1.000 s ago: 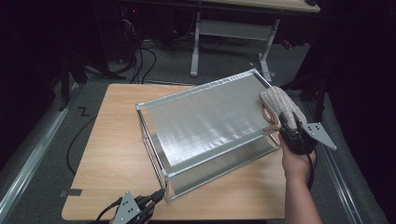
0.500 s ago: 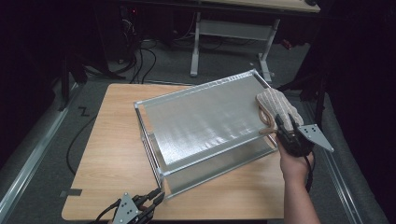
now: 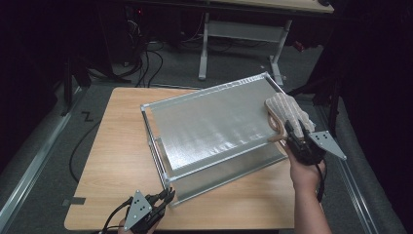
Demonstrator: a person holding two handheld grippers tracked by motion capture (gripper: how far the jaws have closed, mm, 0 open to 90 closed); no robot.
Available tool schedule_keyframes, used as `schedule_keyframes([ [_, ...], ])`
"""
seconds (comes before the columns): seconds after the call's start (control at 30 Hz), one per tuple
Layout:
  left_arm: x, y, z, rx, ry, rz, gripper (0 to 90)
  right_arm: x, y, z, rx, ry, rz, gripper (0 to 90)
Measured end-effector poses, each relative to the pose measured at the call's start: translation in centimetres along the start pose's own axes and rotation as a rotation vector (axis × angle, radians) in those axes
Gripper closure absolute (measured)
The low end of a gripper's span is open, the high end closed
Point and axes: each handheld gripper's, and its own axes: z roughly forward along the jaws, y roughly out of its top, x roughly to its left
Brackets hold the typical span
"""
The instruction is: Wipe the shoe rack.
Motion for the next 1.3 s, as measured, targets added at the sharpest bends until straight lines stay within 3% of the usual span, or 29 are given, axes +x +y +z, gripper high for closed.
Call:
schedule_keyframes([
  [0.03, 0.0, 0.0, 0.0, 0.0, 0.0, 0.0, 80.8, 0.0, 0.0, 0.0, 0.0, 0.0, 0.0, 62.6],
  [0.13, 0.0, -0.1, 0.0, -0.009, 0.003, -0.004, 80.7, 2.4, -0.3, -0.7, -0.024, 0.026, 0.001, 62.5],
  [0.17, 0.0, -0.1, 0.0, -0.009, 0.003, -0.004, 80.7, 2.4, -0.3, -0.7, -0.024, 0.026, 0.001, 62.5],
  [0.2, -0.1, -0.1, 0.0, -0.01, 0.002, -0.003, 80.7, 3.1, -0.4, -0.9, -0.031, 0.032, -0.004, 62.4],
  [0.23, -0.1, -0.1, 0.0, -0.01, 0.0, -0.002, 80.7, 4.7, -0.5, -1.2, -0.04, 0.058, -0.007, 62.3],
  [0.3, -0.1, -0.1, 0.0, -0.011, -0.001, -0.003, 80.7, 5.3, -0.5, -1.3, -0.04, 0.064, -0.008, 62.2],
  [0.33, -0.1, -0.2, 0.0, -0.011, 0.0, -0.002, 80.7, 6.8, -0.6, -1.6, -0.044, 0.091, -0.009, 61.7],
  [0.37, -0.1, -0.2, 0.0, -0.011, 0.0, -0.002, 80.7, 6.8, -0.6, -1.6, -0.044, 0.091, -0.009, 61.7],
  [0.4, -0.1, -0.2, 0.0, -0.011, -0.001, 0.0, 80.7, 8.4, -0.6, -1.8, -0.048, 0.124, -0.013, 61.2],
  [0.47, -0.1, -0.2, 0.0, -0.012, -0.001, -0.001, 80.7, 8.9, -0.6, -1.9, -0.049, 0.135, -0.013, 61.1],
  [0.5, -0.1, -0.2, 0.0, -0.012, -0.002, -0.002, 80.7, 10.3, -0.7, -2.1, -0.061, 0.16, -0.016, 60.5],
  [0.63, -0.1, -0.2, 0.0, -0.014, -0.003, -0.001, 80.8, 11.9, -0.9, -2.5, -0.07, 0.191, -0.007, 58.8],
  [0.93, -0.3, -0.2, 0.1, -0.02, -0.001, 0.006, 80.8, 18.6, -0.9, -4.2, -0.089, 0.343, -0.036, 56.5],
  [1.0, -0.3, -0.2, 0.1, -0.019, -0.001, 0.006, 80.8, 19.9, -1.0, -4.6, -0.096, 0.374, -0.046, 56.4],
  [1.03, -0.3, -0.2, 0.1, -0.019, -0.001, 0.006, 80.8, 19.9, -1.0, -4.6, -0.096, 0.374, -0.046, 56.4],
  [1.07, -0.3, -0.3, 0.1, -0.022, -0.001, 0.005, 80.8, 21.1, -1.0, -5.0, -0.096, 0.408, -0.047, 56.1],
  [1.3, -0.3, -0.3, 0.1, -0.022, 0.0, 0.013, 80.8, 23.4, -1.1, -5.9, -0.104, 0.474, -0.044, 55.0],
])
